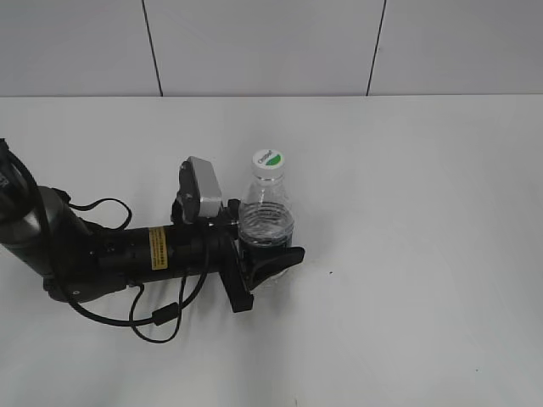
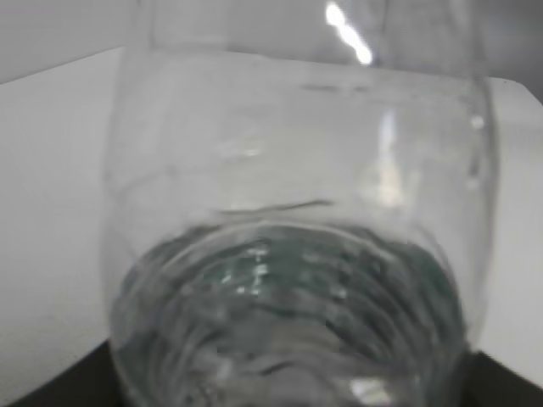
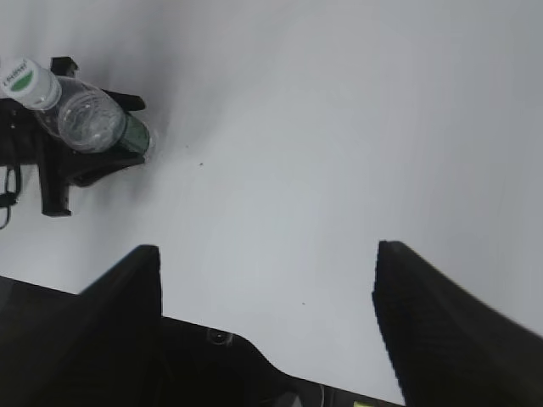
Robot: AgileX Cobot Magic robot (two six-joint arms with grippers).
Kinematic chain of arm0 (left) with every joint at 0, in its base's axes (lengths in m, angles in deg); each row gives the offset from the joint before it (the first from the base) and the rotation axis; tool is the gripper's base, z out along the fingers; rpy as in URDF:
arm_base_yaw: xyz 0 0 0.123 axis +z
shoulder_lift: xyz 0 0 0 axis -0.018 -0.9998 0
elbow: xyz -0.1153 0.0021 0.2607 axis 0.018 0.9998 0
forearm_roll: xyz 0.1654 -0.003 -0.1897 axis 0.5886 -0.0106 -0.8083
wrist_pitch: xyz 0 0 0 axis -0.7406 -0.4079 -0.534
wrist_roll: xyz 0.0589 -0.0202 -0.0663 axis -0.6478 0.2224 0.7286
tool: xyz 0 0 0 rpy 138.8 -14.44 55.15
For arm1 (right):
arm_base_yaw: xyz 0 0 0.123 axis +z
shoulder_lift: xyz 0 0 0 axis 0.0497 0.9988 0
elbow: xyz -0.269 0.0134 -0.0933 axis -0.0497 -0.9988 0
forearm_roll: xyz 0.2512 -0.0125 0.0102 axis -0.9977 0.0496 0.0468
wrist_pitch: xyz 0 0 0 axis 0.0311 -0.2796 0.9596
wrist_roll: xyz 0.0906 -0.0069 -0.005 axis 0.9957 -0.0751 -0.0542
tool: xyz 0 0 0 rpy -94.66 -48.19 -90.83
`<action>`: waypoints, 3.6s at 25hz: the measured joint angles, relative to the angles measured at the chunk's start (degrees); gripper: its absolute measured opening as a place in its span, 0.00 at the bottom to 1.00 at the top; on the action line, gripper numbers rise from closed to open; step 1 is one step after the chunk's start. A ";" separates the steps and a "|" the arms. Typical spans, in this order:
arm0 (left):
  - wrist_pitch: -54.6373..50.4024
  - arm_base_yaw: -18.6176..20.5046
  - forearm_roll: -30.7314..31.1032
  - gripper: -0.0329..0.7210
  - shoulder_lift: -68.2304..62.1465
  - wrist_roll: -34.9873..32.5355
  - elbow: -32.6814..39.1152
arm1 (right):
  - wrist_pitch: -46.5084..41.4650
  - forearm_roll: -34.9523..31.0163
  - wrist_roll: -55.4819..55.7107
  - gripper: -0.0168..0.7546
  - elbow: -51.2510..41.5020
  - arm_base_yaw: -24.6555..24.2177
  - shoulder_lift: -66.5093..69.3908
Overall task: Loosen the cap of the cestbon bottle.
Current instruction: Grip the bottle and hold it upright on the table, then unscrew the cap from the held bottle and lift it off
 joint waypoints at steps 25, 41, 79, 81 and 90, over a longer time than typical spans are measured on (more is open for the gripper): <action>0.18 0.00 0.00 0.57 0.00 0.00 0.00 | -1.81 6.16 13.02 0.79 30.50 20.55 40.99; 0.18 0.00 0.00 0.57 0.00 0.00 0.00 | -1.88 5.81 14.47 0.79 37.91 34.13 55.94; 0.18 0.00 -0.09 0.57 0.00 0.00 0.00 | -1.96 9.59 14.47 0.71 38.35 36.82 60.05; 0.18 0.00 -0.16 0.57 0.00 0.00 0.00 | -1.96 9.59 14.47 0.60 38.35 36.82 60.05; 0.14 0.00 -0.22 0.57 0.00 0.00 0.00 | -1.96 8.96 11.05 0.41 38.35 37.00 59.77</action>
